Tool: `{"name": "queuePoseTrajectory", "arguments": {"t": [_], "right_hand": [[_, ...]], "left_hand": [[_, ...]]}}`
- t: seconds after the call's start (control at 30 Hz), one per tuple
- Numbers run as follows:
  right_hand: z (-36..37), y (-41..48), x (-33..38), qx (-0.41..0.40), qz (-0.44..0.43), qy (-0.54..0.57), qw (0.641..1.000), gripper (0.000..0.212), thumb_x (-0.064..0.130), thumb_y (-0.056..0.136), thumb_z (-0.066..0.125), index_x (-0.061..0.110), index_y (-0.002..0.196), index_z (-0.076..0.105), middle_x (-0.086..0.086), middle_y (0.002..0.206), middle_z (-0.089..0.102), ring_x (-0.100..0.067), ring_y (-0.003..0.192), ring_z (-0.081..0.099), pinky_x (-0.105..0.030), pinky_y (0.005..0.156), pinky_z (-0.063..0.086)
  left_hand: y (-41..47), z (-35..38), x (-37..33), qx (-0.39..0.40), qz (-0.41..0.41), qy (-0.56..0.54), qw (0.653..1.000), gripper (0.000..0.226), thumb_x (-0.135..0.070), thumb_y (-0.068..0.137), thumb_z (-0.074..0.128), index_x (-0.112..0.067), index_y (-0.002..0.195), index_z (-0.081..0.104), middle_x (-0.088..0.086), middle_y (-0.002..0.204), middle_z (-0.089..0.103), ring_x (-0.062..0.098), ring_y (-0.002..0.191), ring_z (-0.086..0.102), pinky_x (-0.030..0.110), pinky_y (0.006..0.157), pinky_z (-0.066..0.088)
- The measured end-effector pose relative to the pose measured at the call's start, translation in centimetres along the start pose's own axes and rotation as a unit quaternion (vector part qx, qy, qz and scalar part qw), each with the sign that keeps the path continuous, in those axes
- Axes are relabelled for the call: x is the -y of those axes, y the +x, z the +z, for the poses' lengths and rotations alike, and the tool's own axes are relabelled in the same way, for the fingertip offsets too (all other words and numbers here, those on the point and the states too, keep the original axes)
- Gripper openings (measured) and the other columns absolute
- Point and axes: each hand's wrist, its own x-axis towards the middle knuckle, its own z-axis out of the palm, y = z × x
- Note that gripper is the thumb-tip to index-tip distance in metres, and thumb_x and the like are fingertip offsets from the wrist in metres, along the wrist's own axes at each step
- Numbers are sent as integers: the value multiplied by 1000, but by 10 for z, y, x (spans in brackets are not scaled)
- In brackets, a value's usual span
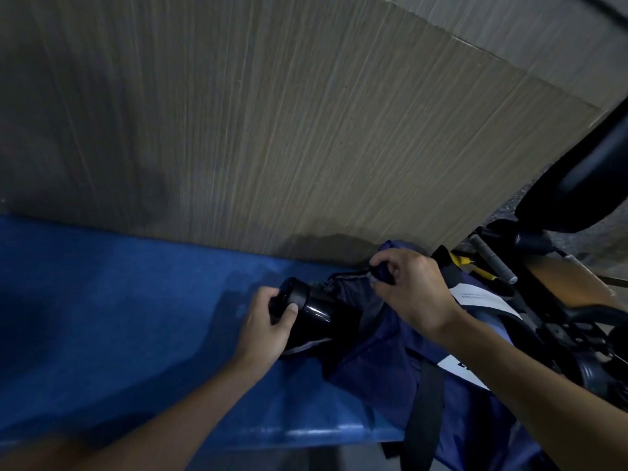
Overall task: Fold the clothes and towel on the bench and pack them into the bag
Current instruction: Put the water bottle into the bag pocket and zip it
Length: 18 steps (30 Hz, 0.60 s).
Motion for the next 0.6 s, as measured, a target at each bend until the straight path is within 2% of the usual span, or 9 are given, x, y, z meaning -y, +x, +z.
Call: {"name": "queuePoseTrajectory", "arguments": {"t": [0.07,0.13,0.23,0.3,0.4,0.47,0.53,0.6], "right_hand": [[-1,1,2,4,-8,1,1000,27,8,83,71,13,109,67,18,73,41,1,65,44,-8,62,35],[-1,2,4,9,-11,0,1000,25,6,83,71,11,108,67,19,73,41,3,65,43,-4,63,36],[-1,1,7,14,-15,-1,1000,25,5,83,71,11,107,67,19,70,40,3,62,43,-3,60,35],[-1,2,7,13,-10,0,1000,26,5,83,71,11,108,67,19,70,40,3,62,43,-2,59,35],[0,2,6,13,-10,-2,1000,27,5,82,72,11,107,68,21,72,41,6,63,43,-1,60,34],[1,3,7,13,-11,-1,1000,27,6,81,73,11,107,68,21,72,41,7,64,42,-1,60,34],[2,3,7,15,-12,0,1000,27,5,81,73,10,108,69,21,72,40,7,63,41,-1,60,34],[3,2,7,18,-10,0,1000,27,4,81,72,9,108,69,21,72,40,6,62,41,-1,59,34]], "left_hand": [[2,-2,2,8,-14,-6,1000,16,-15,93,63,-23,107,60,-1,105,68,16,102,64,38,91,52],[1,-2,1,18,-19,-15,1000,17,-12,89,61,-22,103,65,-4,102,70,15,98,65,33,87,51],[-1,0,3,33,-1,18,999,17,-4,89,59,-13,101,66,-16,115,60,11,102,60,21,88,43],[-1,2,7,36,18,41,998,18,0,89,59,-7,104,67,-13,117,59,12,108,58,21,91,42],[-1,2,8,50,20,61,997,25,-2,90,59,-4,113,66,-7,122,57,12,113,55,23,95,41],[-1,2,7,65,26,66,995,27,-6,88,59,-6,114,66,-10,120,57,8,112,54,15,92,39],[-3,2,3,83,37,59,994,32,-19,79,56,-11,107,68,-16,114,57,-1,108,54,4,85,35],[-4,1,2,105,45,62,992,33,-23,75,53,-12,102,68,-21,113,56,-10,105,53,0,81,33]]}}
